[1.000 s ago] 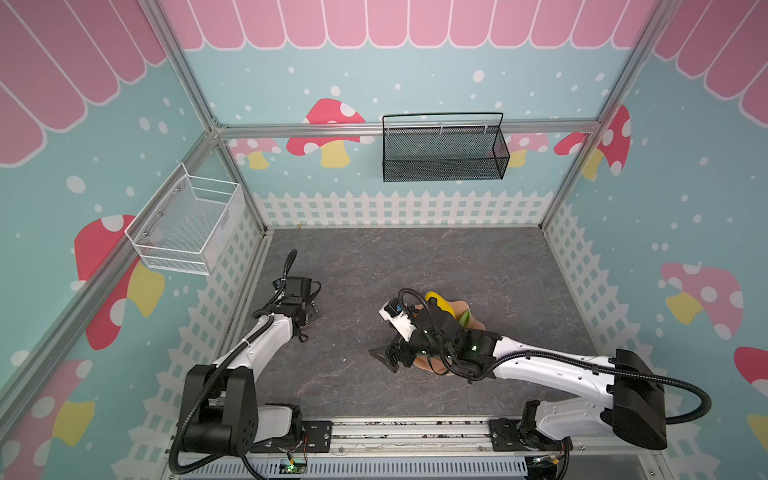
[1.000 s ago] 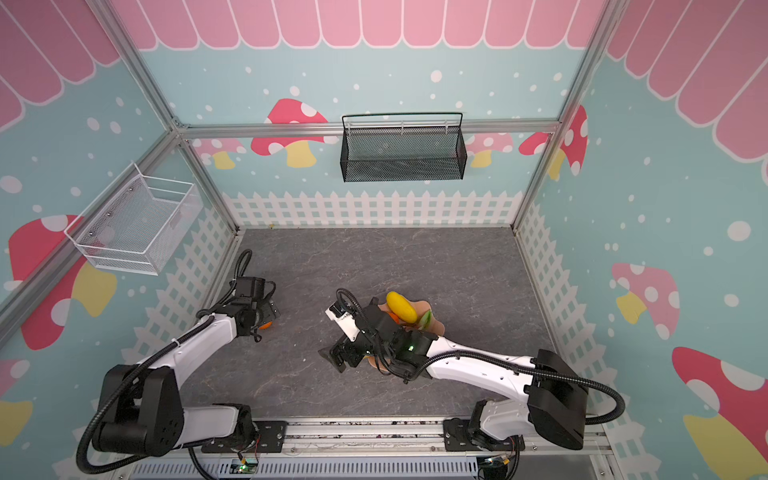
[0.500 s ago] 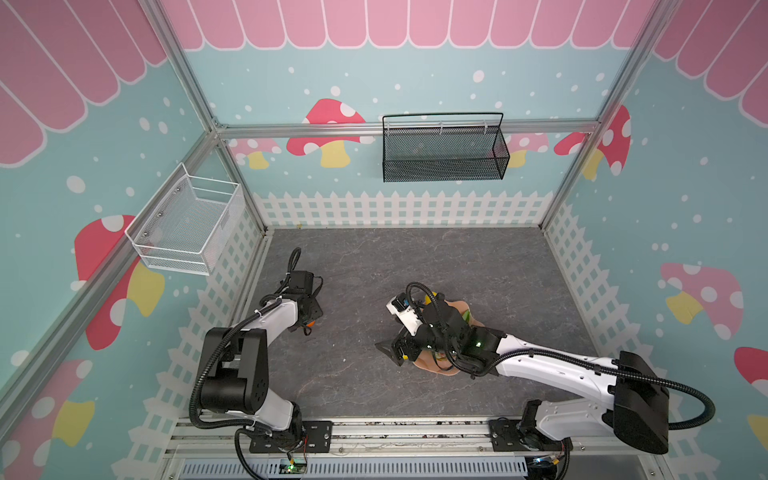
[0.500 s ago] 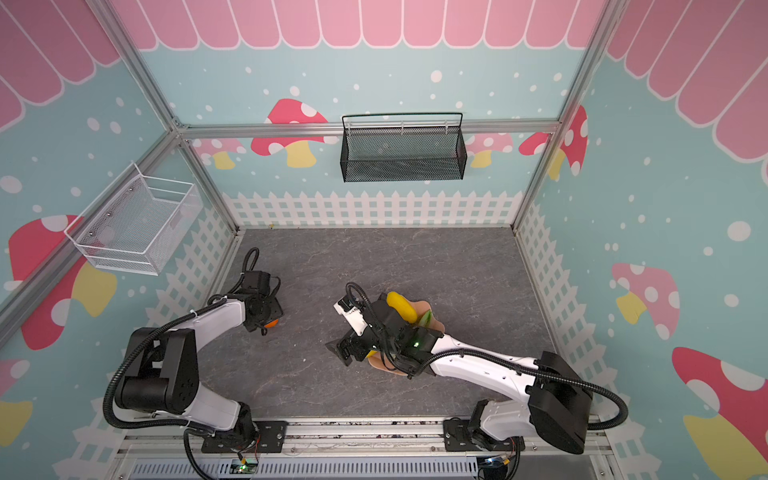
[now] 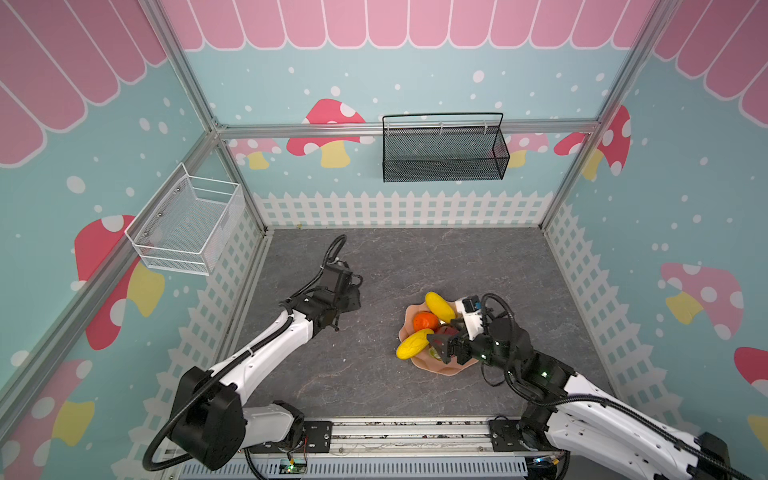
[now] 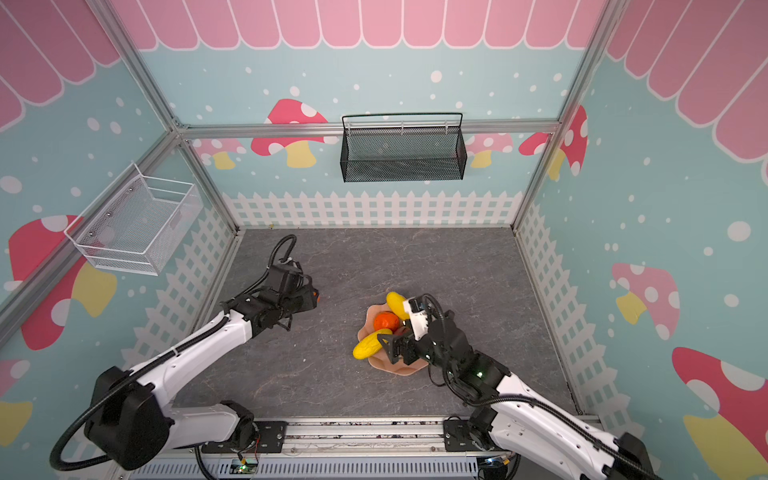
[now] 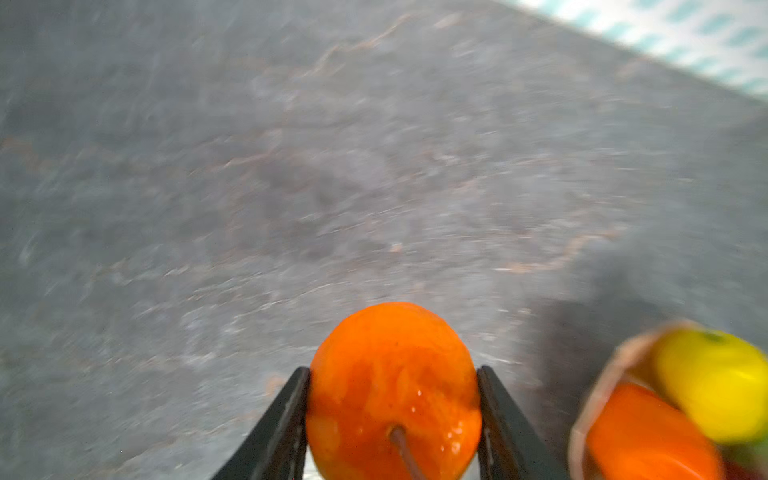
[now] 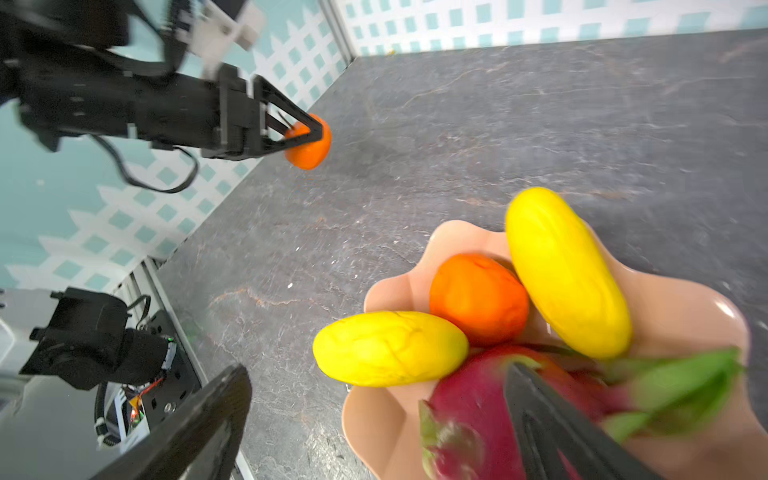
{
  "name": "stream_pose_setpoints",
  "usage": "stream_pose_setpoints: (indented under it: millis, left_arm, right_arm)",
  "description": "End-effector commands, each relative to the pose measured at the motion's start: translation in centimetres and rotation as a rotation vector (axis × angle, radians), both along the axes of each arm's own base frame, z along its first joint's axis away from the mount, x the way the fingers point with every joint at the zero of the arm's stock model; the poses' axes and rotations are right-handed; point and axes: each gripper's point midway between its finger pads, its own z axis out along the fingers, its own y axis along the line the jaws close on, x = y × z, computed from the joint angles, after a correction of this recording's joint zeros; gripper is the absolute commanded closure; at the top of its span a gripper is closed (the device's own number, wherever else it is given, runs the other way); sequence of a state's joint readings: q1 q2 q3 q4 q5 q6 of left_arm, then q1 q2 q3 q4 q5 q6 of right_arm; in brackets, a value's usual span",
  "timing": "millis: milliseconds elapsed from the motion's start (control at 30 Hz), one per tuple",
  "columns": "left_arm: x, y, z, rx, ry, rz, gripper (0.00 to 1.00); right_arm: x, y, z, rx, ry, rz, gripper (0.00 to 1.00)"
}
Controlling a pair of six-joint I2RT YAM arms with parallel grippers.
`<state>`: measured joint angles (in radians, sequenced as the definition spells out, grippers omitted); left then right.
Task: Place and organize the fake fruits in the fruit bowl
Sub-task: 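Grasp the second tangerine with the left gripper while the right gripper adjusts fruit, then carry the tangerine with the left gripper over the bowl and drop it in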
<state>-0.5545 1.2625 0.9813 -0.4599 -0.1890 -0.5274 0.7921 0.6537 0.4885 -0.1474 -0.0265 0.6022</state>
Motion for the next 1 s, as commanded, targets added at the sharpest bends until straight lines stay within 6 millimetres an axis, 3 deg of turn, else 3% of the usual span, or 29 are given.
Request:
stream_pose_setpoints:
  millis: [0, 67, 167, 333, 433, 633, 967]
  left_arm:
    - [-2.1, -6.1, 3.6, -0.017, -0.094, -0.217, 0.53]
    - [-4.1, -11.7, 4.3, -0.083, -0.119, -0.428, 0.52]
    - [-6.0, -18.0, 4.5, -0.152, -0.126, -0.622, 0.52]
    - [-7.4, -25.3, 3.7, -0.160, -0.121, -0.806, 0.52]
    - [-7.7, -28.2, 2.9, -0.160, -0.106, -0.860, 0.52]
    - [-7.7, -31.1, -0.1, -0.164, -0.027, -0.899, 0.52]
    - [-8.7, -32.9, -3.6, -0.119, 0.055, -0.952, 0.52]
  right_arm:
    - [-1.0, -2.9, -1.4, 0.030, 0.091, -0.102, 0.02]
    - [-1.9, -3.5, -0.7, 0.092, 0.087, -0.104, 0.02]
    - [-3.3, -3.3, 0.5, 0.168, 0.073, -0.047, 0.02]
    - [-4.3, -2.8, 1.1, 0.193, 0.079, 0.011, 0.02]
    - [-4.8, -2.7, 1.4, 0.207, 0.067, 0.038, 0.02]
    - [-5.9, -3.3, 3.3, 0.255, -0.006, 0.074, 0.01]
    - [-7.7, -3.5, 3.9, 0.272, -0.042, 0.148, 0.01]
